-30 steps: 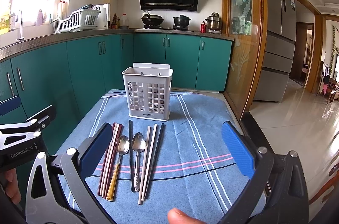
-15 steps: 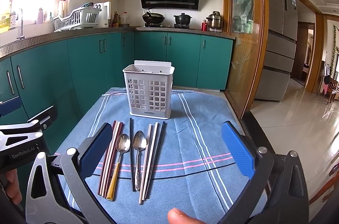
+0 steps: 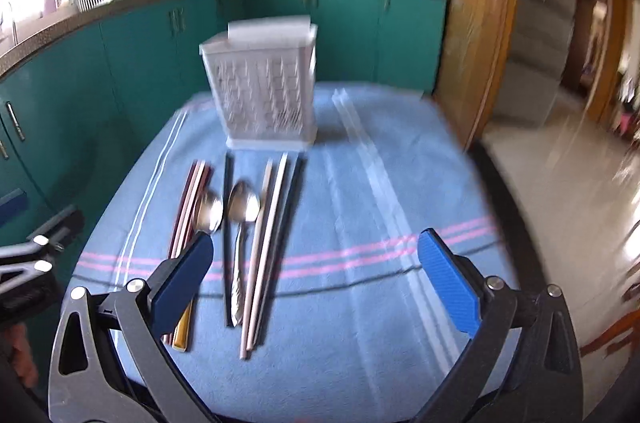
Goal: Organize utensils
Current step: 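Grasp the red chopstick with the left tool while the right tool grasps the black chopstick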
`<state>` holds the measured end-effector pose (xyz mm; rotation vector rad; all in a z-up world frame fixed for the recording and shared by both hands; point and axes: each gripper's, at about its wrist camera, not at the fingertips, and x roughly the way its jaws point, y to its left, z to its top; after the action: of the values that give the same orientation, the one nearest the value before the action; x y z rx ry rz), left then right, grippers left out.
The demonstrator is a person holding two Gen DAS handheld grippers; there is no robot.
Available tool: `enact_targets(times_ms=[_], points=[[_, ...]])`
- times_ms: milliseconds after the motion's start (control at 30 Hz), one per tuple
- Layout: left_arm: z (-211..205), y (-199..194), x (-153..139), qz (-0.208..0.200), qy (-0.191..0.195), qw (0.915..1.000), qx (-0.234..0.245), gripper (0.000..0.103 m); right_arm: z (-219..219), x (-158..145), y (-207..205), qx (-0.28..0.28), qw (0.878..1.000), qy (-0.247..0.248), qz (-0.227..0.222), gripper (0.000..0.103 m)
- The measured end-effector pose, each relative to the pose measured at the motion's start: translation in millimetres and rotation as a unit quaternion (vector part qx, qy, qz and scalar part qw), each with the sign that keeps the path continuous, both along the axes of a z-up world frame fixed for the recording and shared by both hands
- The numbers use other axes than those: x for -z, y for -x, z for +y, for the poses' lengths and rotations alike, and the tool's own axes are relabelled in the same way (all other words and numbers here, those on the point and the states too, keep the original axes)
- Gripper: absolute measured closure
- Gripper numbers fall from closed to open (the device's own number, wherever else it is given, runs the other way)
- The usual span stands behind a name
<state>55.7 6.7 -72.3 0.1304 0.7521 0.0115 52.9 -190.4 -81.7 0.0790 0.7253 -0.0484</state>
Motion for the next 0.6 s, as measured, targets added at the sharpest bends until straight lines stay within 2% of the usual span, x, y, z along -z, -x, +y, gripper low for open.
enact_targets(times_ms=[33,67,100,200,267,333,433,600], points=[[2,-5,9,0.018,0.006,0.9998,0.001,0.004,-6,9,-7,-0.002,0.999,-0.028,0.022,0.011],[4,-10,17,0.036,0.017,0.9992,0.003,0.011,-10,15,-12,-0.001,0.998,-0.041,0.036,0.021],[6,-14,22,0.047,0.024,0.9986,0.003,0.027,-12,19,-17,0.0,0.998,-0.049,0.049,0.034],[13,-31,41,0.088,0.048,0.995,0.0,0.051,-11,36,-43,-0.008,0.995,-0.052,0.087,0.053],[14,-41,48,0.104,0.054,0.9931,0.0,0.054,-6,47,-66,-0.02,0.993,-0.045,0.11,0.061],[13,-51,53,0.111,0.05,0.9925,0.002,0.054,-4,51,-83,-0.026,0.991,-0.051,0.12,0.061],[11,-62,53,0.115,0.049,0.9921,0.005,0.046,2,56,-117,-0.033,0.989,-0.05,0.136,0.062],[7,-95,57,0.121,0.051,0.9912,0.015,0.046,3,63,-158,-0.03,0.986,-0.03,0.163,0.075]])
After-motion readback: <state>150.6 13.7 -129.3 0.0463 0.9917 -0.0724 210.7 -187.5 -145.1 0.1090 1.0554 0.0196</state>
